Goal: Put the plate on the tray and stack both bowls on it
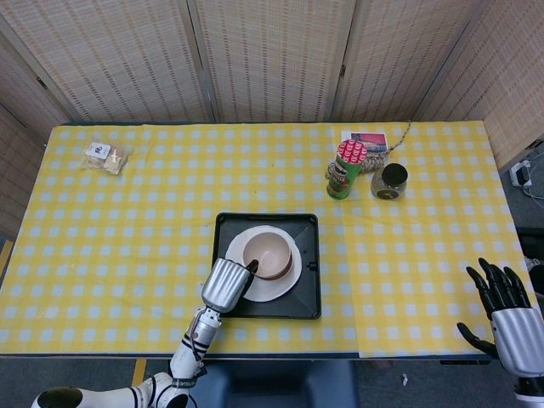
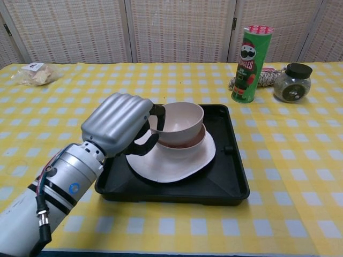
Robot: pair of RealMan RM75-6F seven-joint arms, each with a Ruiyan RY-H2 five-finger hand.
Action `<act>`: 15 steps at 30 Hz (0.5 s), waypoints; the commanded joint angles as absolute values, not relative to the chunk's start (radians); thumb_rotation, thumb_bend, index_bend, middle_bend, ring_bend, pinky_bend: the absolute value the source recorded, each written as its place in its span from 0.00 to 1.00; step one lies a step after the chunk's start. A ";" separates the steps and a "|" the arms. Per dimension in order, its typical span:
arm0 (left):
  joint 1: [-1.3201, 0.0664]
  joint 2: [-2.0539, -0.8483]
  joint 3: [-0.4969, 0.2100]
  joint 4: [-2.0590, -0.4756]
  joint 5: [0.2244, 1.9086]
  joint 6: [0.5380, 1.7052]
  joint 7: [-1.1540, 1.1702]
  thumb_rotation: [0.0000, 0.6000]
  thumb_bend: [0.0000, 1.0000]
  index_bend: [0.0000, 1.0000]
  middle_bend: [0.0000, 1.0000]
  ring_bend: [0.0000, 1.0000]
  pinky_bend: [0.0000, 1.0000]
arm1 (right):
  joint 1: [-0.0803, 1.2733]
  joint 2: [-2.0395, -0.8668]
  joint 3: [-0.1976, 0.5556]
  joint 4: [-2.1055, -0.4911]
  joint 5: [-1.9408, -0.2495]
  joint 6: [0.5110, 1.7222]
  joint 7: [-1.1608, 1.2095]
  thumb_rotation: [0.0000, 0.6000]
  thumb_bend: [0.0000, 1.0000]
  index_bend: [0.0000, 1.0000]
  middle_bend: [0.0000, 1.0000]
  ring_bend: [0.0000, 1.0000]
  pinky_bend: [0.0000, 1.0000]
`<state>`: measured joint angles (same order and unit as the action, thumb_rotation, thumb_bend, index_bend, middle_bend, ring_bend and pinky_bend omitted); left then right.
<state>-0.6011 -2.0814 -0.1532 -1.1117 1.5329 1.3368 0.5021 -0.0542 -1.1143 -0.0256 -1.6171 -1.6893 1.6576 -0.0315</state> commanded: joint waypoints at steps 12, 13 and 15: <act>-0.596 -2.149 -0.131 -1.032 1.556 1.369 0.469 1.00 0.32 0.32 1.00 1.00 1.00 | -0.064 -1.114 -0.022 -1.616 -1.689 1.671 -0.021 1.00 0.23 0.00 0.00 0.00 0.00; -0.594 -2.148 -0.131 -1.038 1.556 1.371 0.470 1.00 0.30 0.27 1.00 1.00 1.00 | -0.064 -1.115 -0.021 -1.615 -1.690 1.672 -0.022 1.00 0.23 0.00 0.00 0.00 0.00; -0.588 -2.138 -0.128 -1.061 1.550 1.365 0.483 1.00 0.26 0.18 1.00 1.00 1.00 | -0.066 -1.117 -0.020 -1.614 -1.690 1.676 -0.022 1.00 0.23 0.00 0.00 0.00 0.00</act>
